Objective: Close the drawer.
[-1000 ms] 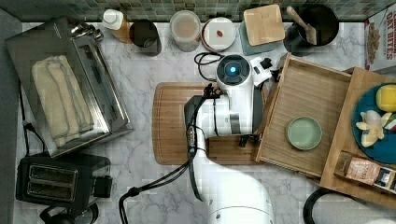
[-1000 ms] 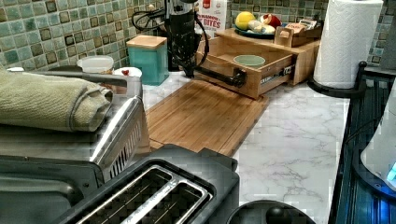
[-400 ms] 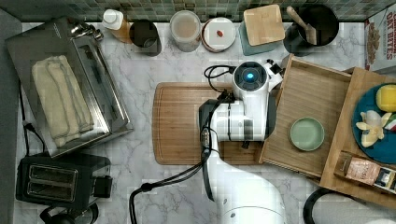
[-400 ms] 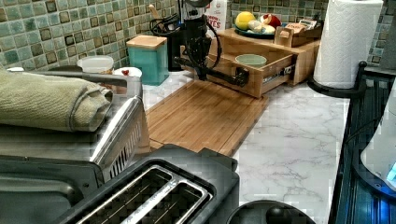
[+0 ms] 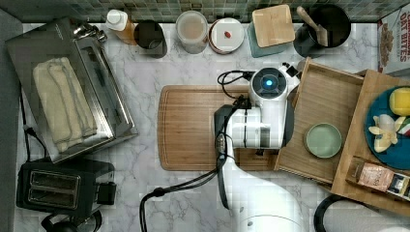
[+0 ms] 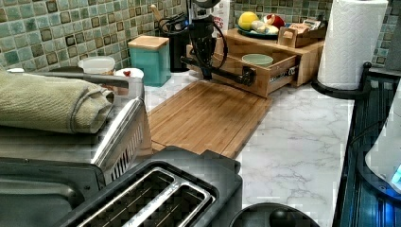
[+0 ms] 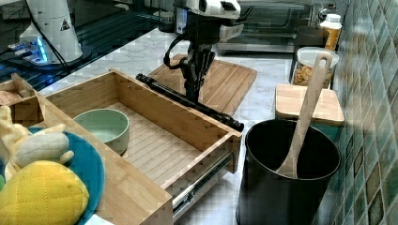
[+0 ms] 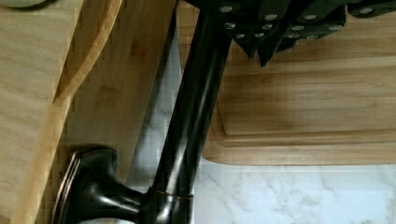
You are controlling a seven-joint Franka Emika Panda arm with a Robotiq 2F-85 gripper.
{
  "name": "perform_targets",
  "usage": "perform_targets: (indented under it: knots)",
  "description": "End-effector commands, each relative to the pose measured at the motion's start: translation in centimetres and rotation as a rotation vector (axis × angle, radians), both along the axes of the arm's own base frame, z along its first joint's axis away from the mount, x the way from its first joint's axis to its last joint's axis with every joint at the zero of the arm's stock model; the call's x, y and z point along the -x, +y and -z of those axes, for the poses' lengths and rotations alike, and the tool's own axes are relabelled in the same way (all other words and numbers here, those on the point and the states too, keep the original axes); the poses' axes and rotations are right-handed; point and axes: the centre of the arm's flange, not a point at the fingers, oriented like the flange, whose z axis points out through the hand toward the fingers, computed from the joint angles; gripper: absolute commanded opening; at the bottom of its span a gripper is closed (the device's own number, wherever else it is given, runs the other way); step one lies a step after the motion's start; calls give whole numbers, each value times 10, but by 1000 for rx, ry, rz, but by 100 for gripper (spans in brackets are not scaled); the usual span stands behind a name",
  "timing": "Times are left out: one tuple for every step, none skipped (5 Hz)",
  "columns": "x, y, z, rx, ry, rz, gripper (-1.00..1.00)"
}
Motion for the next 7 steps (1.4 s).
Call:
perform_targets:
  knots:
    - [70,-197,-73,70,-25,26,-100]
    - [92,-238,-55,77,-102,6,-100]
    - [112,-278,-52,111,-145,52,-100]
    - [136,-320,-48,131,-136,198,-100]
    - [146,-341,-66,160,-79,298,-100]
    - [141,-347,-78,159,-43,362,-100]
    - [141,-347,-78,159,-43,363,-100]
